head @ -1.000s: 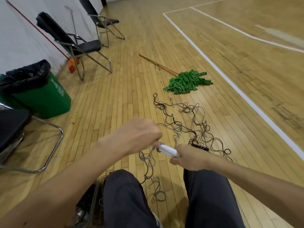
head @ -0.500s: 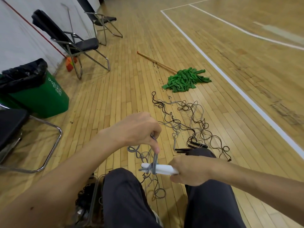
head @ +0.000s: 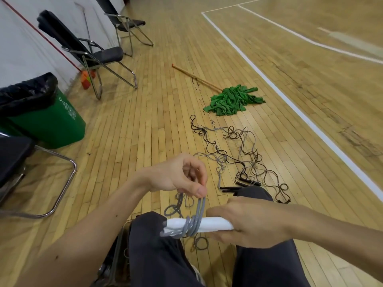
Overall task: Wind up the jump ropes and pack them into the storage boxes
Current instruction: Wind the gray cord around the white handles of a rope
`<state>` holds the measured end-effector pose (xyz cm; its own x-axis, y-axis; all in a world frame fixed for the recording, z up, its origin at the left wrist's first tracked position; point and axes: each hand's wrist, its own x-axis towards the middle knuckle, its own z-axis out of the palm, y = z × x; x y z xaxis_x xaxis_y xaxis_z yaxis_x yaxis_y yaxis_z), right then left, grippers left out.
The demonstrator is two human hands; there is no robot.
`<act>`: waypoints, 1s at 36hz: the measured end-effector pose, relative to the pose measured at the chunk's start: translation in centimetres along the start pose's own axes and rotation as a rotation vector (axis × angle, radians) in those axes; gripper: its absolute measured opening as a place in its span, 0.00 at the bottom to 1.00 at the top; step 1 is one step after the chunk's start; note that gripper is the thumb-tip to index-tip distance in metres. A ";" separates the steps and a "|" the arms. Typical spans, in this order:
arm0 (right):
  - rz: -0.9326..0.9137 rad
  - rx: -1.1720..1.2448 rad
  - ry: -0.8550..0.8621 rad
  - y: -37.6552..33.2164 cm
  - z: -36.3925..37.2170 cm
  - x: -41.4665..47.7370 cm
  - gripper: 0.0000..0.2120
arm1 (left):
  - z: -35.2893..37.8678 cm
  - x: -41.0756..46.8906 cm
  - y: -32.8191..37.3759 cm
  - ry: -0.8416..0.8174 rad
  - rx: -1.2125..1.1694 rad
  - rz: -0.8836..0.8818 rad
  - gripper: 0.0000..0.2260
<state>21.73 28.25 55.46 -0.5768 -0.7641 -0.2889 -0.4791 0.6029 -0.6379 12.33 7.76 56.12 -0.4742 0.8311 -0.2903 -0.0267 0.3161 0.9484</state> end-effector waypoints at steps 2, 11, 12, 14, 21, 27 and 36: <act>-0.039 0.065 0.040 0.0 -0.4 -0.3 0.07 | 0.3 0.1 -0.5 0.004 -0.102 0.034 0.08; -0.029 0.371 0.276 1.1 -2.4 0.0 0.12 | 0.9 0.6 -2.8 0.344 -0.076 0.065 0.09; -0.023 0.411 0.301 1.3 -2.5 0.2 0.12 | 1.2 0.6 -2.7 0.354 -0.110 0.055 0.09; -0.017 0.513 0.348 1.5 -2.6 0.4 0.12 | 1.8 1.1 -2.3 0.346 -0.170 0.037 0.06; 0.000 0.911 0.430 1.6 -2.3 1.3 0.21 | 2.0 1.9 -2.6 0.372 -0.267 0.099 0.21; 0.130 0.998 0.494 2.8 -2.3 1.4 0.13 | 1.8 1.5 -2.9 0.445 -0.172 0.098 0.16; 0.272 0.968 0.594 5.3 -2.0 1.6 0.10 | 1.6 0.8 -3.2 0.502 0.004 -0.017 0.21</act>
<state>16.96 30.70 53.08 -0.9243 -0.2549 -0.2839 0.2646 0.1078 -0.9583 13.50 8.11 52.61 -0.8388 0.5033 -0.2078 -0.0357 0.3301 0.9433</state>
